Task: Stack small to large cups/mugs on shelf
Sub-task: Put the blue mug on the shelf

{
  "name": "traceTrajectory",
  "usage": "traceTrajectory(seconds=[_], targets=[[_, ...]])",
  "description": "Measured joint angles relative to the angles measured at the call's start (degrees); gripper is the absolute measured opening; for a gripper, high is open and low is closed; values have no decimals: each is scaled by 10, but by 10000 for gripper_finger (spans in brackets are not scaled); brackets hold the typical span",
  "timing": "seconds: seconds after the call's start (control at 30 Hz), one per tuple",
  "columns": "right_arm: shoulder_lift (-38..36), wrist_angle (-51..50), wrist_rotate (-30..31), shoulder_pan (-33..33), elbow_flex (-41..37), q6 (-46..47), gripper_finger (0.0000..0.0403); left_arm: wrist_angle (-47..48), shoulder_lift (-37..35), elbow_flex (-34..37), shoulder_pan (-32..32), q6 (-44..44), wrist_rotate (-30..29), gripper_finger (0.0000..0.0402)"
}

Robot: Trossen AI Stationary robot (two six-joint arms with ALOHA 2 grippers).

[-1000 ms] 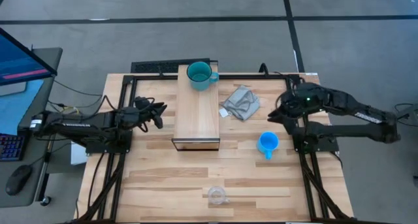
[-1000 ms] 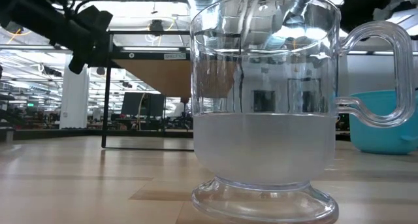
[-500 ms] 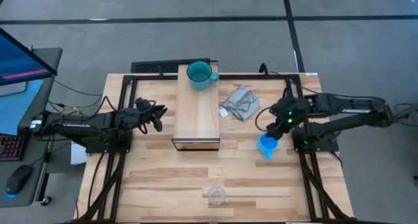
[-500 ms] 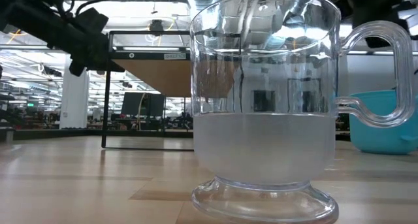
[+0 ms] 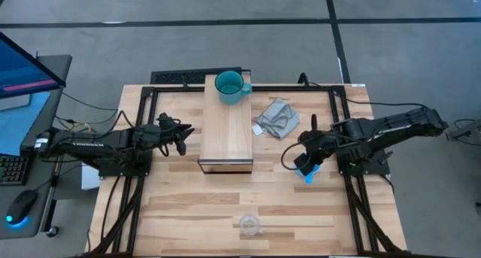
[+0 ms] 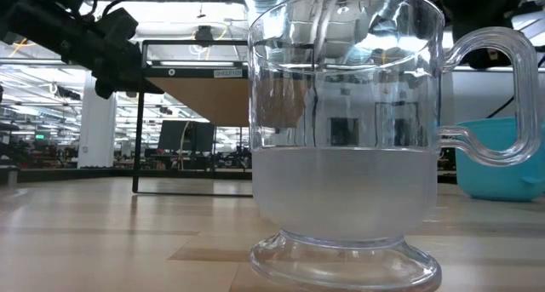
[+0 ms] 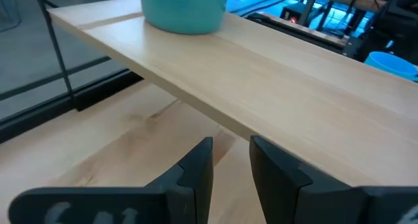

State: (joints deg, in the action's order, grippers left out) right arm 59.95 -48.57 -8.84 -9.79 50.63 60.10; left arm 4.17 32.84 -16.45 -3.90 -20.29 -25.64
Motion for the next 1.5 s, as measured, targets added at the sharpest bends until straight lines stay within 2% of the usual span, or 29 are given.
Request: traceTrajectory(seconds=[0.23, 0.53, 0.73, 1.03, 1.3, 1.5], targets=[[2, 0, -2, 16, 0, 20, 90, 7, 0, 0, 0, -1, 28, 90], [2, 9, -1, 29, 0, 11, 193, 16, 0, 0, 0, -2, 29, 90], [6, 60, -1, 17, 0, 0, 227, 42, 0, 0, 0, 2, 28, 90], [63, -32, 1, 13, 0, 88, 216, 45, 0, 0, 0, 0, 31, 90], [123, -33, 1, 12, 0, 89, 191, 46, 0, 0, 0, 0, 29, 90], [136, -31, 1, 12, -1, 78, 166, 47, 0, 0, 0, 0, 29, 90]])
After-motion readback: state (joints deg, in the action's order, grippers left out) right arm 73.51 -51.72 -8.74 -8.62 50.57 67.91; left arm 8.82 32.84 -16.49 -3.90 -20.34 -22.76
